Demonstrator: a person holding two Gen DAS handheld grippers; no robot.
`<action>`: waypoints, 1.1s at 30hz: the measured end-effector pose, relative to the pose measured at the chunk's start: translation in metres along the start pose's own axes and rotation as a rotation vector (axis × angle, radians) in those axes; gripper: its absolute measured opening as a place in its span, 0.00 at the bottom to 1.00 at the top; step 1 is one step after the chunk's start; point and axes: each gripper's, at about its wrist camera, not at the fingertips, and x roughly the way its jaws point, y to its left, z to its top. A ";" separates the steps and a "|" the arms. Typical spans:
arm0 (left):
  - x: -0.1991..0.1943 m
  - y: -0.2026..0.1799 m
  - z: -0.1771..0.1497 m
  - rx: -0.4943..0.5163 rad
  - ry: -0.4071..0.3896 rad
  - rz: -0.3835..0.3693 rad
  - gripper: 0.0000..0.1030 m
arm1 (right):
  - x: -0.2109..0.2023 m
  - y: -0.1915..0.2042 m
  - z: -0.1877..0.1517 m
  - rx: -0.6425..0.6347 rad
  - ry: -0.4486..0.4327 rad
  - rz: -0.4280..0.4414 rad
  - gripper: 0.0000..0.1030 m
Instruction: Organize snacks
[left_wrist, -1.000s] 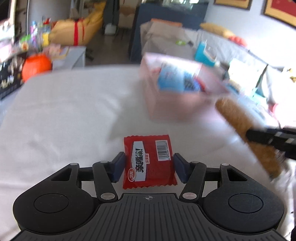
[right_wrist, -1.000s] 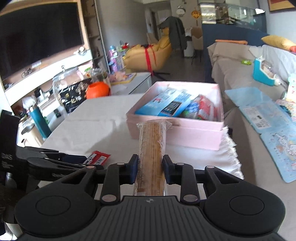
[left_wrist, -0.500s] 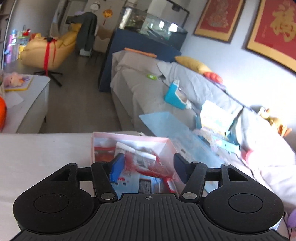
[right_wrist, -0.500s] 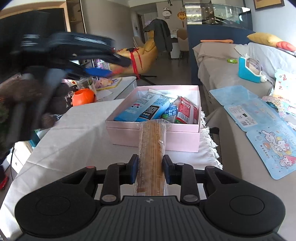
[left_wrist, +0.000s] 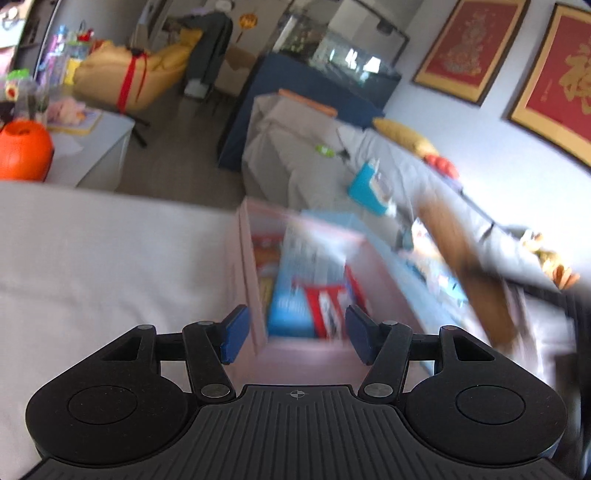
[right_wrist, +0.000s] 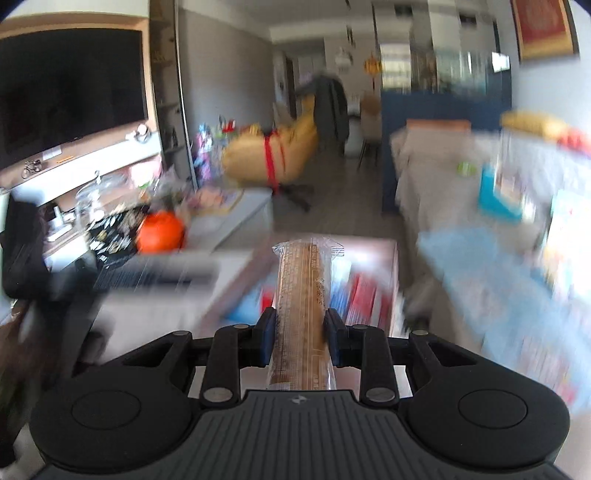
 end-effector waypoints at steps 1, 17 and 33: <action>-0.003 -0.002 -0.004 0.016 0.010 0.019 0.61 | 0.011 -0.002 0.013 -0.021 -0.023 0.016 0.30; -0.025 0.000 -0.093 0.231 0.087 0.309 0.63 | 0.038 0.025 -0.088 0.014 0.263 0.033 0.68; -0.015 -0.014 -0.108 0.260 0.018 0.368 0.77 | 0.038 0.051 -0.145 0.070 0.247 -0.130 0.94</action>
